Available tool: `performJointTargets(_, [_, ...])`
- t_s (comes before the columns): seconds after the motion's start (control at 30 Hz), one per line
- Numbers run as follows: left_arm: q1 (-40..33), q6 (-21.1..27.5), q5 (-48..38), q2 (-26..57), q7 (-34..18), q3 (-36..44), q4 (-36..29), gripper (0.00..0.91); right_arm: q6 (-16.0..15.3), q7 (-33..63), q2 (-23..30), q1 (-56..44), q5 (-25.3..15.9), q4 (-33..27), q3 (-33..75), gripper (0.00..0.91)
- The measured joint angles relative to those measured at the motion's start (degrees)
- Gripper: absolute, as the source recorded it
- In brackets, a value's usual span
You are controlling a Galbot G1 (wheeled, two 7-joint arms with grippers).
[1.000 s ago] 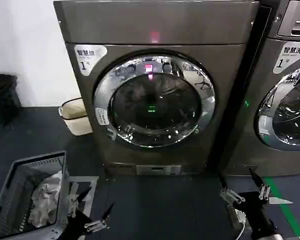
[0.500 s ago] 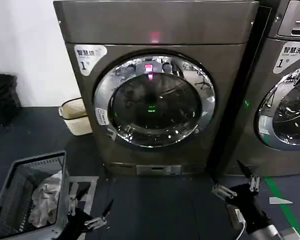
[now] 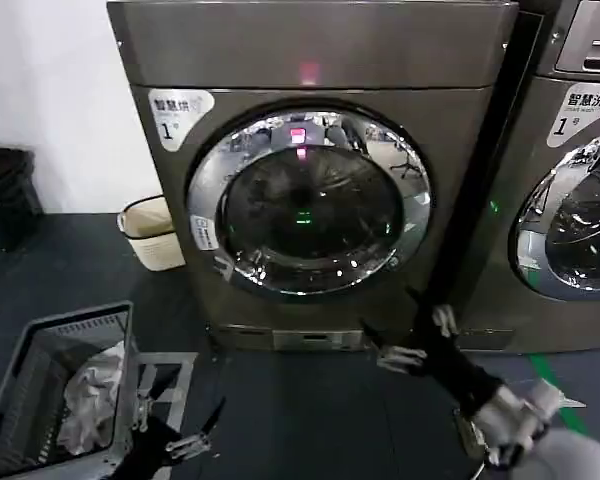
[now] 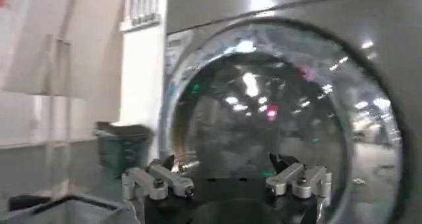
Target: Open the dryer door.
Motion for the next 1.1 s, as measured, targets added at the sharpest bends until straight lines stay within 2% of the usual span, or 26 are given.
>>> performJointTargets(0.23, [0.1,-0.3,0.2,-0.2,0.0,-0.1,0.5,0.907,1.7,-0.7,2.7,14.0,-0.2,-9.3,-11.4,0.907])
performJointTargets(0.5, [0.2,-0.1,0.8,-0.5,0.1,-0.1,0.3,0.907,1.3,-0.7,6.9,25.5,-1.2,-18.1,-21.1,0.907])
performJointTargets(0.77, [0.4,-0.1,1.6,-1.0,0.1,0.0,0.3,0.907,1.6,-1.9,11.1,32.7,-3.7,-23.8,-28.1,0.907])
performJointTargets(0.87, [0.6,-0.2,1.8,-1.4,0.0,0.1,0.3,0.907,3.2,-2.3,13.3,34.5,-6.3,-25.8,-29.9,0.907])
performJointTargets(1.1, [1.2,-0.6,2.1,-1.8,0.0,-0.2,0.1,0.907,4.8,-1.6,19.3,37.8,-8.1,-31.0,-32.7,0.907])
